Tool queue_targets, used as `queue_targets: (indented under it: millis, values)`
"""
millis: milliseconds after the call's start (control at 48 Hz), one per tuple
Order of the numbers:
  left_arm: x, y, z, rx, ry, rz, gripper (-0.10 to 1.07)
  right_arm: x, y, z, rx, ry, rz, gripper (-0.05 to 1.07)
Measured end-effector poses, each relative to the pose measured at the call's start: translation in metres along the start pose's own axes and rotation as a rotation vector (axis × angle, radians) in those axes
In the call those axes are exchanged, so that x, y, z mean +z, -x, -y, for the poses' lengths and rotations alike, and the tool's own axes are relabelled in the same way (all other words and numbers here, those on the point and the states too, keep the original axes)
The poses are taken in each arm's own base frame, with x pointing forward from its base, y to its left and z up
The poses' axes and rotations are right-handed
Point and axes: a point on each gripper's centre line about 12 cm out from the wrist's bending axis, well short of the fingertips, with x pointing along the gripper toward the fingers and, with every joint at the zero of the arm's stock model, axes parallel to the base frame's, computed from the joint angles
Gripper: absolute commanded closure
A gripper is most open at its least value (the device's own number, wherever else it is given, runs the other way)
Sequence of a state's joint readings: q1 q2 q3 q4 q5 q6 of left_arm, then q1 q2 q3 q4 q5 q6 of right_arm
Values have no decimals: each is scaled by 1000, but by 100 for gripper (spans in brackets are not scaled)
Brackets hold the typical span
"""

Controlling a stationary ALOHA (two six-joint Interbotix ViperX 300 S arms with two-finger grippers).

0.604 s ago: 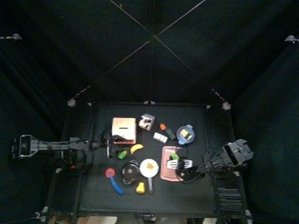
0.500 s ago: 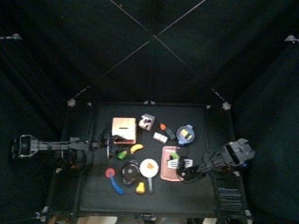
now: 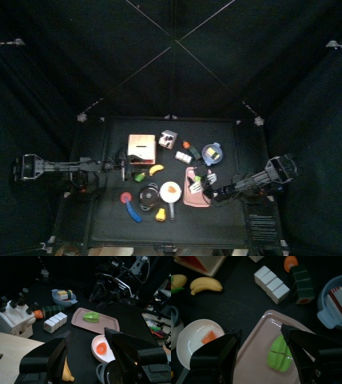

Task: Grab pot lid

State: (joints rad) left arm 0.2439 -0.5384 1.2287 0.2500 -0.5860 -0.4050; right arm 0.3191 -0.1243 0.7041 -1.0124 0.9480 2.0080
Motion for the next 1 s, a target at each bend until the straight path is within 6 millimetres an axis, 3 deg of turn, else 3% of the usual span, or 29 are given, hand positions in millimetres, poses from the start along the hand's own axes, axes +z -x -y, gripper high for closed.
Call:
queue_targets:
  millis: [167,396,604,812,1000]
  values:
    - [-6,4,6,-23,-6,-16,6,15,-5,-10,58,52,-17,8]
    - [-15,6,38,-145,-64,-110,6,22,-17,-4,63,18,-45,8]
    - [-20,0,68,-173,-133,-337,6,17,-23,6,35,2,-73,8]
    - [-25,-3,84,-168,-177,-489,6,7,-26,15,7,1,-104,8]
    - [-44,-10,92,-190,-203,-569,6,-1,-29,23,-18,1,-127,8]
